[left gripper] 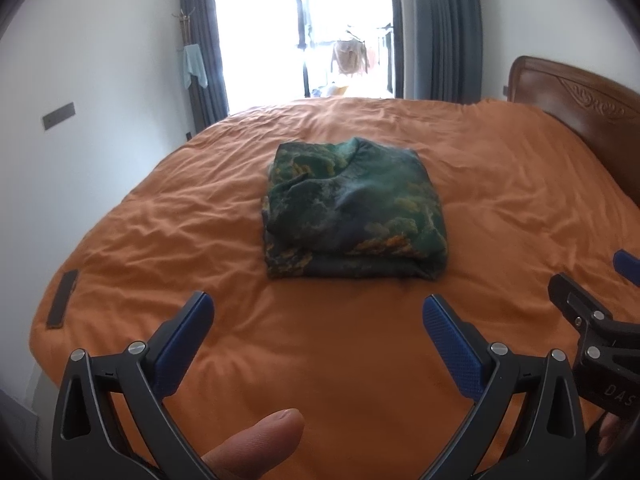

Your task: Fold large clothes

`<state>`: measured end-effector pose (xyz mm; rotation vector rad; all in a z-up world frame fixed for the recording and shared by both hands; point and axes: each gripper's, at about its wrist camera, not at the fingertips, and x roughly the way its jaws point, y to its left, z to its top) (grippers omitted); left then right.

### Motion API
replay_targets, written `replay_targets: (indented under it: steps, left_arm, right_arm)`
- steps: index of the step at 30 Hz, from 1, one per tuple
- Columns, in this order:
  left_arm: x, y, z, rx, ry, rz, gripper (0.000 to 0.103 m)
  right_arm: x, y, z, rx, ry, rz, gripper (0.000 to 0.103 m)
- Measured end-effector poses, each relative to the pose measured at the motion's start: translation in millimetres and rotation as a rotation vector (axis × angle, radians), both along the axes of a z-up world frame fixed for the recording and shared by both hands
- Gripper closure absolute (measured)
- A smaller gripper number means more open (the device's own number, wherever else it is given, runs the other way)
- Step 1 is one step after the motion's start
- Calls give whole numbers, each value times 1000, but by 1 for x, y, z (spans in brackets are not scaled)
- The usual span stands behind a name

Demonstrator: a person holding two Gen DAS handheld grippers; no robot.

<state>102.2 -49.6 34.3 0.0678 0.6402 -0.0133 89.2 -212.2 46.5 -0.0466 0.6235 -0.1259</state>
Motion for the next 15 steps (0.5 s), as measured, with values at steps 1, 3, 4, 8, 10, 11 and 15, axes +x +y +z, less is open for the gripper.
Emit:
replay_targets:
  steps: [1,3,4,8,10,11,15]
  left_arm:
    - [0,0,0,4,3,2,0]
    - [0,1,1,13,12,5,0]
    - [0,1,1,17,18,6,0]
    - [-2,1,0,31,37,10,0]
    - [-1,0,0,35,48,13,0]
    - [-1,0,0,37,46,19,0]
    - [-1,5,2,31,49,43,0]
  right_arm:
    - [1,0,0,-2,5,0,0]
    - [1,2,-1,-5,12,0,0]
    - [2,2,-2,-7,17,0,0]
    - [1,5,-1,-12,23,7,0]
    - [-1,7,0,-16,18,9,0]
    - [-2,8,2,-20,13,10,0]
    - [-4,8,6,-29,-2,4,0]
